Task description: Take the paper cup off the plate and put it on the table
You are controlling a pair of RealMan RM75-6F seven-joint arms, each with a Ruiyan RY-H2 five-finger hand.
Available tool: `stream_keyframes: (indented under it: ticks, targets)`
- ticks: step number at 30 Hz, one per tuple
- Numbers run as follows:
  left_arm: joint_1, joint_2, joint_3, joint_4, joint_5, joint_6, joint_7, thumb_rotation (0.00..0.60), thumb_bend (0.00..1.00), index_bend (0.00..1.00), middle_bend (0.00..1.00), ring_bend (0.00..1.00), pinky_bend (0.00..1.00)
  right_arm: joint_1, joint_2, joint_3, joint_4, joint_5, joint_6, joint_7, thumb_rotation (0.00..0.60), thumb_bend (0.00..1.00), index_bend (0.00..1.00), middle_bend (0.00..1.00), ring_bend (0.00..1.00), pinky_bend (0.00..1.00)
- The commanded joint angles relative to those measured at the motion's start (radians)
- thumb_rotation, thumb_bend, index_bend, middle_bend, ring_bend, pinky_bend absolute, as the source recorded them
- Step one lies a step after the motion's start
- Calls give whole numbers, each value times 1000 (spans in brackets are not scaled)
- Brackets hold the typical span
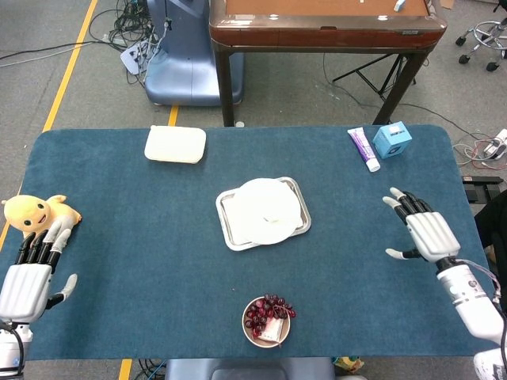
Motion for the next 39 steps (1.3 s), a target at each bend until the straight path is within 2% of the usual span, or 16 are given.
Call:
stream_keyframes:
  ticks: [1,7,14,25,39]
  targets:
    - [2,7,-1,-1,0,3,-14,600,324,0,0,0,0,92,0,44,-12,71,-114,-34,600,136,0,56,0,117]
    - [4,21,1,-6,5,5,-41,600,324,0,0,0,0,219,-46,92,15,180,-262,-73,600,111,0,56,0,117]
    - [4,33,-3,-5,-2,5,-66,600,324,0,0,0,0,332,-102,111,50,286,-348,-151,600,108,0,56,0,117]
    - [6,45,0,-14,1,4,-83,600,324,0,0,0,0,464,-180,76,101,439,-412,-272,600,105,0,56,0,117]
    - [5,61,-8,-12,-16,-1,-121,600,324,0,0,0,0,592,-265,37,168,555,-455,-337,600,100,0,56,0,117]
